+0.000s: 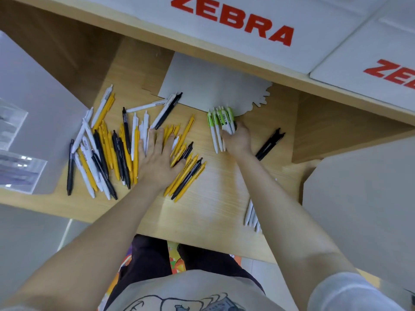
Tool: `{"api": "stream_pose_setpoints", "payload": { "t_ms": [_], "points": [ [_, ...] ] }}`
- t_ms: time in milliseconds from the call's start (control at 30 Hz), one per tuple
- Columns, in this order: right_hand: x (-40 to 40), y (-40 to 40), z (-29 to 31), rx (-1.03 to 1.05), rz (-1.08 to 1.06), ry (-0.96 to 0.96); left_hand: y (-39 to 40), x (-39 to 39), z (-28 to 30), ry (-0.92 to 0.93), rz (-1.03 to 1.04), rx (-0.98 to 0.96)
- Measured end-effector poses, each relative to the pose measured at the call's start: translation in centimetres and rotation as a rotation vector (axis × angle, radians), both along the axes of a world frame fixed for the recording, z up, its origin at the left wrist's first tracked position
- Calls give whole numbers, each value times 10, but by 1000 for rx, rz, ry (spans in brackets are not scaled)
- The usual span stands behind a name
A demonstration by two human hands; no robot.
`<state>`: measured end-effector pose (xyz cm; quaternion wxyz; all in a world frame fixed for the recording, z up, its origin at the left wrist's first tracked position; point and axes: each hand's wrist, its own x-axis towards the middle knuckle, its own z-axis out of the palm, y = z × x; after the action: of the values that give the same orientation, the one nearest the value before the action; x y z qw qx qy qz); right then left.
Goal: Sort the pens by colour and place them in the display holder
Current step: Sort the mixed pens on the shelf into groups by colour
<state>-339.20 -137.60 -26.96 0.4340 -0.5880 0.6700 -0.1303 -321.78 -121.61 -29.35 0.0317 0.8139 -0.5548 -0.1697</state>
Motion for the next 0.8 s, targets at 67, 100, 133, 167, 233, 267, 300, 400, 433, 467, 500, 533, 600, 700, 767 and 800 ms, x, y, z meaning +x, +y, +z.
{"api": "stream_pose_setpoints", "payload": {
  "t_ms": [67, 100, 133, 167, 233, 267, 300, 400, 433, 467, 500, 533, 600, 700, 767, 800],
  "points": [
    [2, 4, -3, -70, -12, 6, 2, -1, -4, -37, -15, 7],
    [3, 6, -5, -103, -9, 19, 2, -1, -5, -49, -15, 10],
    [2, 9, -8, -133, 9, 46, 2, -1, -5, -54, -14, 8],
    [2, 12, -11, -164, 29, 77, 1, -2, -6, -53, -10, 4],
    [0, 17, -18, -241, 78, 163, 1, -2, -7, -51, -3, -4],
    [0, 20, -20, -273, 102, 221, 1, -3, -7, -54, 2, -7],
    [0, 22, -22, -300, 125, 271, 1, -3, -8, -59, 4, -12],
    [4, 28, -29, -372, 217, 338, 1, -3, -10, -69, 7, -23],
    [5, 29, -33, -397, 254, 354, 1, -4, -10, -75, 8, -24],
    [7, 29, -37, -413, 287, 369, 1, -4, -10, -82, 8, -22],
    [8, 29, -41, -421, 307, 379, 1, -3, -11, -90, 6, -20],
    [8, 29, -43, -430, 312, 380, 1, -3, -11, -97, 4, -18],
    [9, 27, -46, -469, 299, 364, 1, -3, -12, -100, 2, -20],
    [9, 23, -45, -554, 323, 389, 1, -3, -13, -90, 2, -43],
    [10, 21, -43, -540, 375, 430, 1, -3, -14, -87, 0, -51],
    [11, 20, -41, -509, 396, 443, 1, -3, -14, -82, -1, -47]
  ]
}}
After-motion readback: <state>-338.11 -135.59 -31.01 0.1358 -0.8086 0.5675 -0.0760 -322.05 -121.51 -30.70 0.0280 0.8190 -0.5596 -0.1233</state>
